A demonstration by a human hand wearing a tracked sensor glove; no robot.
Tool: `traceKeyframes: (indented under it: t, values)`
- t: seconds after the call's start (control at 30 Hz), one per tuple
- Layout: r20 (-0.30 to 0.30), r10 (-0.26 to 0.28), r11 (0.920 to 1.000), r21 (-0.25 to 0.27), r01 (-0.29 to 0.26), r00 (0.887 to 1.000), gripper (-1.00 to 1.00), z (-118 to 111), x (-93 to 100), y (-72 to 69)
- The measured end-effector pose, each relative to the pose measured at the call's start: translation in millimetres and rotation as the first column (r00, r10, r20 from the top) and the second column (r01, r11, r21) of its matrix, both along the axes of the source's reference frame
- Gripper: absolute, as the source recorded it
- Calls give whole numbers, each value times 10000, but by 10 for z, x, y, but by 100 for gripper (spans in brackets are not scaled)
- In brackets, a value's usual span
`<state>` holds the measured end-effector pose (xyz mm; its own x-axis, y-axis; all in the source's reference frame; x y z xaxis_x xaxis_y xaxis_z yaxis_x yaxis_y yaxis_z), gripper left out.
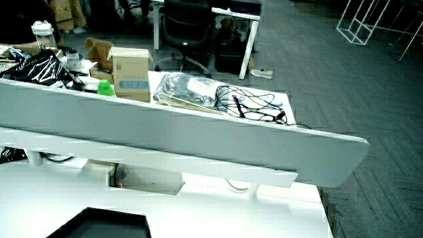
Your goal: Pick medicine from desk
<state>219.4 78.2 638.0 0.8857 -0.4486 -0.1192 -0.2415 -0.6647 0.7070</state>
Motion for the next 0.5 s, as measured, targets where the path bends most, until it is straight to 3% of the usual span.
traceKeyframes:
  t: [0.13, 0.27, 0.5]
  values:
    - [608, -140, 9968, 796, 91, 9981, 100, -192, -81, 22]
    - [1012, -626, 9807, 1909, 424, 9929, 100, -432, -272, -17]
    - [1744, -890, 9765, 2094, 514, 9806, 100, -732, -551, -148]
